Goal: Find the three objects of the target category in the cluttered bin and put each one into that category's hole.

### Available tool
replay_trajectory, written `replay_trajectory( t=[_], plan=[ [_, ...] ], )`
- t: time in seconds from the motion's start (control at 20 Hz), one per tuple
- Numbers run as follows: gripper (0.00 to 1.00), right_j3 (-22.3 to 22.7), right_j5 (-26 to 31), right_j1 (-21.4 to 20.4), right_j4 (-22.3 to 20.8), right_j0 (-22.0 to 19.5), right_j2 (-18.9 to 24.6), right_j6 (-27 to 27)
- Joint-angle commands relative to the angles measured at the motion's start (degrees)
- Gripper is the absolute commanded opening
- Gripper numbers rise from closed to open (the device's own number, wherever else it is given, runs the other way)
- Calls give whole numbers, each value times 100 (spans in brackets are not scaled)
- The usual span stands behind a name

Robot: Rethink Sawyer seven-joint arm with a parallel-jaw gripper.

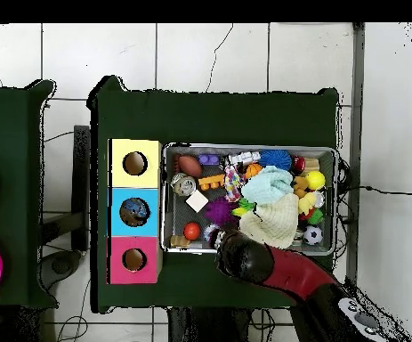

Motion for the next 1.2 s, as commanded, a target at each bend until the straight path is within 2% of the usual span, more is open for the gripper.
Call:
replay_trajectory(
  t=[0.05,0.25,0.7,0.85,1.2],
  plan=[
    [100,278,-50,32,400,-92,626,964],
    [100,150,-123,217,422,-110,602,929],
    [100,-272,-660,873,152,-61,312,839],
    [100,-229,-986,1045,59,-35,237,885],
    [100,-319,-1338,1289,16,12,120,838]
  ],
)
